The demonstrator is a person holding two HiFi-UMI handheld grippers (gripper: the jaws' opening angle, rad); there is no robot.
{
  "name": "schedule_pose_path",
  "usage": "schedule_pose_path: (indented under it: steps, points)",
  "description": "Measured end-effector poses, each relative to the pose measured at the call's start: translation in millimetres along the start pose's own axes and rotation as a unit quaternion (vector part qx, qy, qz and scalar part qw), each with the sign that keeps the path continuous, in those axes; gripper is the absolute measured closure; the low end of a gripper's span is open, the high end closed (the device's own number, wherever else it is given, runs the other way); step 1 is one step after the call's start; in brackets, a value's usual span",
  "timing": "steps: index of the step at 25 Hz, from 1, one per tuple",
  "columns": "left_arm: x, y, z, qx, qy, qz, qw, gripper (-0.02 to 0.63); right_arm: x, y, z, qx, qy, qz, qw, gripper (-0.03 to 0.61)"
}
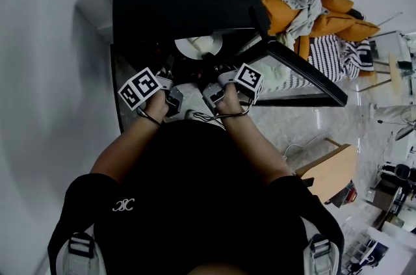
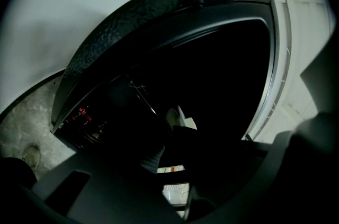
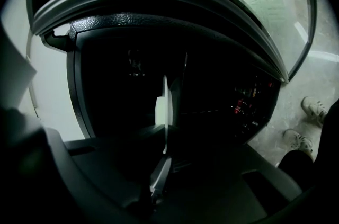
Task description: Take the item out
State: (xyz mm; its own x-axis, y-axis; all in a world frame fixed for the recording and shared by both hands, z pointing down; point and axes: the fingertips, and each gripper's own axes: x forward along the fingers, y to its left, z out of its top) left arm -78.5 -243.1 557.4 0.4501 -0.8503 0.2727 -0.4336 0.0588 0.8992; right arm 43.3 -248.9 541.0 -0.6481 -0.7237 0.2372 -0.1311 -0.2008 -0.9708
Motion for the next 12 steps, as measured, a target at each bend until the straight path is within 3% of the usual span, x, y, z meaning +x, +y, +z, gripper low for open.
schedule_pose_path:
  steps: [12]
  points:
    - [6.8,-1.8,8.0,0.012,-0.007,-0.001,0.9999,0.557,-23.2,12.2,-3.9,-0.018,0.004,0.033,0.999,0.555]
